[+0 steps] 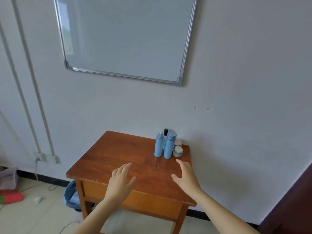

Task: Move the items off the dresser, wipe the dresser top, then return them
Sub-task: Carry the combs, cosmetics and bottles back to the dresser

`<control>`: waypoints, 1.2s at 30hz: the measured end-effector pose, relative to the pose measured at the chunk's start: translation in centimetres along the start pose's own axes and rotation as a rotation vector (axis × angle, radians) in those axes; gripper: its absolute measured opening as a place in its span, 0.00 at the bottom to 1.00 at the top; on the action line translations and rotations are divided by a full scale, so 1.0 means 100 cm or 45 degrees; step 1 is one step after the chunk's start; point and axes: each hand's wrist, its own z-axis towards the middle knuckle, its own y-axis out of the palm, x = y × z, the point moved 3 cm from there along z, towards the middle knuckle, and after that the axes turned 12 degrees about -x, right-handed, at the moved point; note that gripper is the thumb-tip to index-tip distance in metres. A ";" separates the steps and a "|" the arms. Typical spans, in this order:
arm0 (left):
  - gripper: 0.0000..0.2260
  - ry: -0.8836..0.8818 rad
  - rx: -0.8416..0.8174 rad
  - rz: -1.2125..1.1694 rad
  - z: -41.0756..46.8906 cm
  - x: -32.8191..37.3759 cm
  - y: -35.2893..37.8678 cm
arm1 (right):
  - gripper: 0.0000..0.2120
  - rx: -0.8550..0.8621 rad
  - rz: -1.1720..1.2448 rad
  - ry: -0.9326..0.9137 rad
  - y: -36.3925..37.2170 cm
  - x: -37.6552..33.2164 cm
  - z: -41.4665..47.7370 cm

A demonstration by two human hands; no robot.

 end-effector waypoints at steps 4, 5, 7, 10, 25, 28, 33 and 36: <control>0.24 0.040 -0.091 0.029 0.068 -0.011 -0.003 | 0.28 0.116 0.130 0.146 -0.013 -0.002 0.061; 0.24 0.052 -0.115 0.049 0.084 -0.013 -0.003 | 0.28 0.131 0.155 0.168 -0.012 -0.001 0.074; 0.25 0.054 -0.177 0.043 0.111 -0.017 0.004 | 0.28 0.122 0.213 0.231 -0.006 0.004 0.093; 0.26 0.029 -0.268 -0.047 0.140 -0.021 0.026 | 0.29 0.136 0.423 0.350 0.006 0.018 0.112; 0.36 -0.079 -0.295 -0.423 0.287 0.021 0.073 | 0.27 0.112 0.790 -0.017 -0.015 0.064 0.252; 0.33 -0.070 -0.300 -0.484 0.298 0.019 0.082 | 0.27 0.132 0.813 -0.007 -0.004 0.072 0.258; 0.20 -0.040 -0.331 -0.588 0.310 0.011 0.094 | 0.32 0.110 0.794 -0.035 0.004 0.079 0.263; 0.20 0.001 -0.362 -0.618 0.314 0.006 0.098 | 0.35 0.132 0.745 -0.042 0.008 0.081 0.264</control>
